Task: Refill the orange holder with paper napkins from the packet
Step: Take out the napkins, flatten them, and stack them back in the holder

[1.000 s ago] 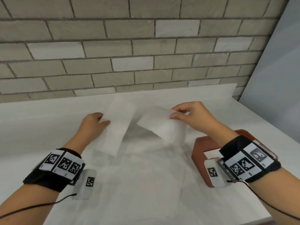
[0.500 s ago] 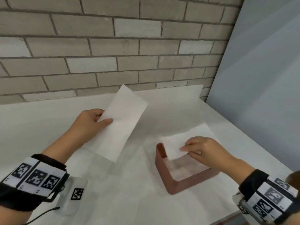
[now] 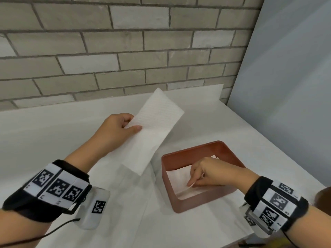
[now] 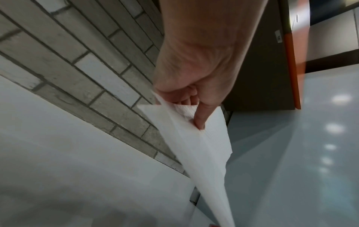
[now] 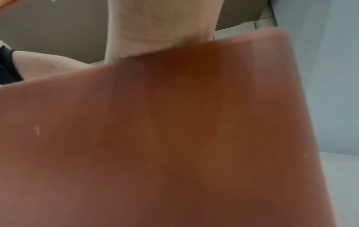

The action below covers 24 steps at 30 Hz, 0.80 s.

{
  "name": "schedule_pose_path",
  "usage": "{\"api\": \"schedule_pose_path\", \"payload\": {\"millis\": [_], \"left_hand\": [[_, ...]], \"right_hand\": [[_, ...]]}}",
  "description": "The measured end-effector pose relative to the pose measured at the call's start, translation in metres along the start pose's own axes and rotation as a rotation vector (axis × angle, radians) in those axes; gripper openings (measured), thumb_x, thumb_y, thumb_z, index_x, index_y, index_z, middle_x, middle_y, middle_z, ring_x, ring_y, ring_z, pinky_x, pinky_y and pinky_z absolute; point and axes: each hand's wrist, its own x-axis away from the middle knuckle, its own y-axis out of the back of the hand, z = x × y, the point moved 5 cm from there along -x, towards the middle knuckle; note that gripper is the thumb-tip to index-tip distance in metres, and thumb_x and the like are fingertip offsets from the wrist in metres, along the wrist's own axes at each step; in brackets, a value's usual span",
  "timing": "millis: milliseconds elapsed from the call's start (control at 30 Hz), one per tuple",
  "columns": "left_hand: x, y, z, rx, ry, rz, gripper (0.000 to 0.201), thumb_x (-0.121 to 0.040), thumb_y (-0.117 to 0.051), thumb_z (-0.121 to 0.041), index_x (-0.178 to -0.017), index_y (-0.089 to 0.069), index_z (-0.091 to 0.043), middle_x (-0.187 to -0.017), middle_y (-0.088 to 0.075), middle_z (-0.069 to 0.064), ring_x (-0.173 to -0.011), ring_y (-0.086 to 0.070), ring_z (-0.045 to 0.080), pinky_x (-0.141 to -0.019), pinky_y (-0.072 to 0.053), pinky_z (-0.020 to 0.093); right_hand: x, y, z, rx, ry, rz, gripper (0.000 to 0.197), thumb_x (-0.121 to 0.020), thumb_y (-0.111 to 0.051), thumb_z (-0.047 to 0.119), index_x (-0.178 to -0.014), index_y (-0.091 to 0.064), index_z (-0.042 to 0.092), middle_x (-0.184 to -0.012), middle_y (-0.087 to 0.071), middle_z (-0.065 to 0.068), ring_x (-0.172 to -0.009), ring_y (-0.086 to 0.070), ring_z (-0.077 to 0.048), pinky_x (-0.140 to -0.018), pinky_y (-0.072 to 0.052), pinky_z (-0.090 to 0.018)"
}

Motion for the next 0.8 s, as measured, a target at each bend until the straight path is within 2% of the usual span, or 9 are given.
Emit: {"api": "schedule_pose_path", "payload": {"millis": [100,233,300,367,433,500,533,667,800], "left_hand": [[0.000,-0.014,-0.014,-0.045,-0.030,0.042,0.007,-0.088,-0.064,-0.020,-0.093,-0.068,-0.016,-0.084,-0.070,-0.005,-0.073,-0.066,0.010,-0.065,-0.051,0.024],[-0.001,-0.035,-0.037,-0.077,-0.067,0.135,0.007,-0.088,-0.064,-0.023,-0.092,-0.068,-0.018,-0.091,-0.071,-0.003,-0.082,-0.067,0.014,-0.071,-0.053,0.028],[-0.001,-0.048,-0.048,-0.116,-0.086,0.207,0.007,-0.088,-0.064,-0.025,-0.092,-0.067,-0.019,-0.092,-0.070,-0.002,-0.084,-0.067,0.014,-0.073,-0.053,0.028],[-0.002,-0.066,-0.056,-0.179,-0.101,0.301,0.013,-0.091,-0.060,-0.024,-0.100,-0.064,-0.016,-0.099,-0.069,0.000,-0.090,-0.065,0.017,-0.078,-0.052,0.029],[-0.004,-0.087,-0.062,-0.281,-0.122,0.395,0.013,-0.094,-0.053,-0.021,-0.104,-0.060,-0.016,-0.104,-0.063,-0.002,-0.093,-0.059,0.016,-0.074,-0.048,0.024],[-0.008,-0.110,-0.062,-0.392,-0.129,0.474,0.018,-0.095,-0.049,-0.018,-0.110,-0.057,-0.014,-0.111,-0.059,0.002,-0.094,-0.054,0.016,-0.071,-0.042,0.024],[-0.010,-0.122,-0.061,-0.438,-0.123,0.523,0.021,-0.095,-0.048,-0.017,-0.114,-0.056,-0.013,-0.115,-0.058,0.004,-0.095,-0.052,0.017,-0.073,-0.040,0.024],[-0.012,-0.168,-0.047,-0.641,-0.117,0.708,0.029,-0.095,-0.048,-0.016,-0.123,-0.054,-0.011,-0.124,-0.056,0.005,-0.106,-0.055,0.023,-0.079,-0.041,0.026],[-0.014,-0.204,-0.034,-0.854,-0.158,0.820,0.033,-0.092,-0.048,-0.009,-0.125,-0.053,-0.006,-0.126,-0.056,0.011,-0.110,-0.056,0.029,-0.089,-0.047,0.034]], "right_hand": [[-0.002,-0.004,-0.001,-0.009,0.000,0.047,0.020,-0.084,-0.067,0.026,-0.102,-0.075,0.031,-0.087,-0.060,0.021,-0.079,-0.056,0.005,-0.069,-0.039,-0.008],[0.004,-0.004,-0.008,-0.070,-0.072,0.088,0.041,-0.076,-0.073,0.045,-0.115,-0.066,0.037,-0.108,-0.064,0.025,-0.099,-0.055,0.010,-0.079,-0.040,-0.005],[0.013,0.007,-0.016,-0.140,-0.105,0.042,0.041,-0.074,-0.071,0.052,-0.113,-0.066,0.040,-0.106,-0.064,0.028,-0.100,-0.055,0.011,-0.083,-0.041,-0.009],[0.027,0.027,-0.028,-0.181,-0.119,-0.141,0.024,-0.078,-0.072,0.041,-0.101,-0.072,0.038,-0.091,-0.064,0.030,-0.094,-0.058,0.010,-0.079,-0.042,-0.008],[0.045,0.048,-0.048,-0.181,-0.154,-0.458,0.010,-0.081,-0.070,0.031,-0.089,-0.076,0.032,-0.082,-0.063,0.028,-0.086,-0.060,0.007,-0.074,-0.041,-0.009],[0.063,0.057,-0.068,-0.167,-0.251,-0.753,0.012,-0.081,-0.066,0.032,-0.084,-0.074,0.024,-0.079,-0.060,0.016,-0.075,-0.058,-0.002,-0.064,-0.039,-0.014],[0.068,0.056,-0.076,-0.175,-0.311,-0.823,0.010,-0.082,-0.065,0.027,-0.088,-0.072,0.023,-0.081,-0.058,0.008,-0.073,-0.055,-0.003,-0.062,-0.036,-0.014],[0.070,0.036,-0.102,-0.377,-0.481,-0.873,0.022,-0.093,-0.048,0.010,-0.106,-0.059,0.025,-0.098,-0.059,-0.002,-0.080,-0.058,-0.012,-0.065,-0.040,-0.019],[0.069,0.024,-0.108,-0.602,-0.507,-0.883,0.022,-0.097,-0.043,0.019,-0.115,-0.055,0.025,-0.100,-0.063,-0.001,-0.085,-0.062,-0.014,-0.072,-0.047,-0.026]]}}
